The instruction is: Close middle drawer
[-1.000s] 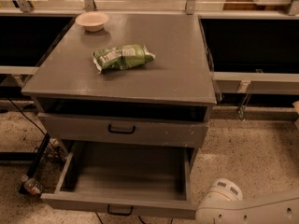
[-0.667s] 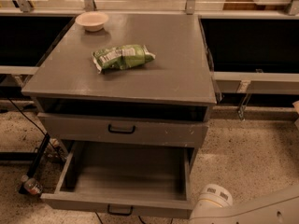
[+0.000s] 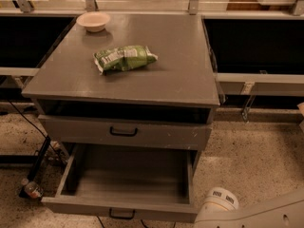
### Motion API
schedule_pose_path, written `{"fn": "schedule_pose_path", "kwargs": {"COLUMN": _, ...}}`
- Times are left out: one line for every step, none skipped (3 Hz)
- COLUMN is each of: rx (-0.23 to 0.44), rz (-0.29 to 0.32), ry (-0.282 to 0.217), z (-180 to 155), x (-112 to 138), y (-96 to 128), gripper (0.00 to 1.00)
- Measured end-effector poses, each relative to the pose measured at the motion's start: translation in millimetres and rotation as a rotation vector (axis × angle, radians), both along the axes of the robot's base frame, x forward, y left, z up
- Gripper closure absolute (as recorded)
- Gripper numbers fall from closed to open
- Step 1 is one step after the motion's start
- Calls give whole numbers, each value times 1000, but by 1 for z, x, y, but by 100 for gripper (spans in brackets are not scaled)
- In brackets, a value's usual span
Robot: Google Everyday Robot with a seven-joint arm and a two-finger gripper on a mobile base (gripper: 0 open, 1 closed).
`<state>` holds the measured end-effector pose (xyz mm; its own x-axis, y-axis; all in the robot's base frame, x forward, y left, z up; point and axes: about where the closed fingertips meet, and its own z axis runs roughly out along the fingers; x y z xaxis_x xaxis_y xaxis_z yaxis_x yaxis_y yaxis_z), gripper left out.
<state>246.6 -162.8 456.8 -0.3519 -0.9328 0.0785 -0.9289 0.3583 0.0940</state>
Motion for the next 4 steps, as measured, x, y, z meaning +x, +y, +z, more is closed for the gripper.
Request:
{"fn": "schedule_pose_path", "kwargs": {"rx": 38, "rz": -24, "ry": -1, "z": -15, "x": 12, "y": 11, "gripper": 100}}
{"fn": "schedule_pose_path", "kwargs": {"rx": 76, "rz": -29, "ry": 1, "z": -31, "x": 28, "y": 30, "gripper": 100}}
{"fn": "schedule_pose_path", "kwargs": {"rx": 110, "rz": -22, "ry": 7, "z": -46, "x": 42, "y": 49, "gripper": 100}}
{"fn": "schedule_pose_path", "kwargs": {"rx": 110, "rz": -23, "ry": 7, "z": -46, "x": 42, "y": 49, "gripper": 100}}
